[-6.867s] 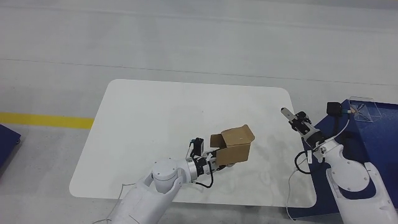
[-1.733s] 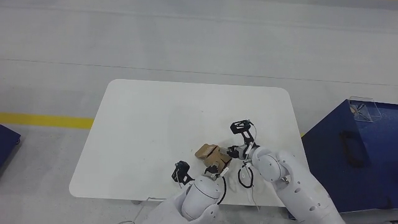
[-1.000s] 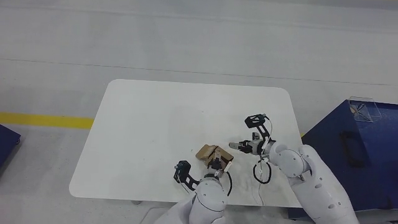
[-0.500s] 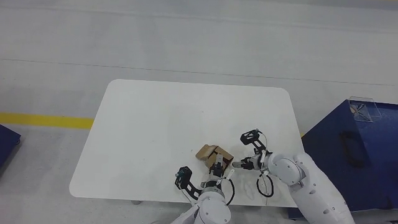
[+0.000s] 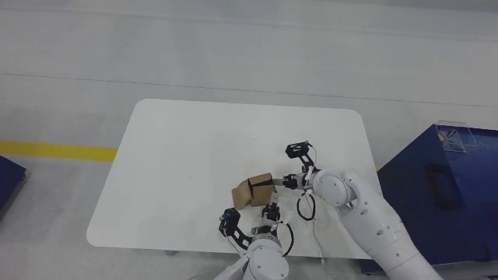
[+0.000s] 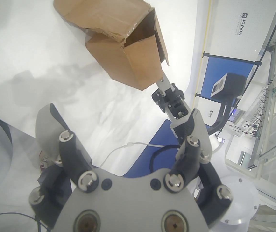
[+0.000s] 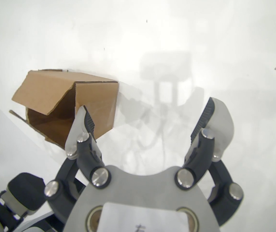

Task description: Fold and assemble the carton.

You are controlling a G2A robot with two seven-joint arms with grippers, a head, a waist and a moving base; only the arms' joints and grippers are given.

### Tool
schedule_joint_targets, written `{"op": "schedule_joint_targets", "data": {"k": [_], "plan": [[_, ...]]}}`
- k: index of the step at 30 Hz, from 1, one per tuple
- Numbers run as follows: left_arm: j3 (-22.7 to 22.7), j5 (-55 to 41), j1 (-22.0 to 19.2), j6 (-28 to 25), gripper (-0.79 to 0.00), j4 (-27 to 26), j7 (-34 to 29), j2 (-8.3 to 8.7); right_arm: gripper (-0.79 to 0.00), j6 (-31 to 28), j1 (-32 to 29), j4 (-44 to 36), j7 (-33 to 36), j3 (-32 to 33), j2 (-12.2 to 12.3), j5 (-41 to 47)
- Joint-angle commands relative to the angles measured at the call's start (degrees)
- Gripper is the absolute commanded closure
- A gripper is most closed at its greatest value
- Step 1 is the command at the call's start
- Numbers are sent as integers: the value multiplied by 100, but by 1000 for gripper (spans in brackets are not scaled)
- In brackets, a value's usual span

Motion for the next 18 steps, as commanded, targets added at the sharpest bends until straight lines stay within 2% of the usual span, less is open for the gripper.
{"op": "schedule_joint_targets", "data": {"k": [1, 5, 10, 12, 16, 18], "plan": [[0, 0, 0, 0, -785, 0, 0, 0, -785, 25, 203, 287, -90, -191, -94, 48], [0, 0, 0, 0, -785, 0, 0, 0, -785, -8, 440, 688, -178, -332, -199, 119], [0, 0, 0, 0, -785, 0, 0, 0, -785, -170, 450, 648, -484, -76, -129, -122], [-16, 321, 55, -306, -785, -189, -150, 29, -785, -304, 349, 441, -573, 123, -64, -166], [51, 1309, 450, -1398, -785, -257, -492, 160, -785, -477, -14, -113, -785, 571, 59, -72], [24, 1455, 525, -1443, -785, -205, -629, 194, -785, -378, -174, -230, -890, 757, 96, 2]]}}
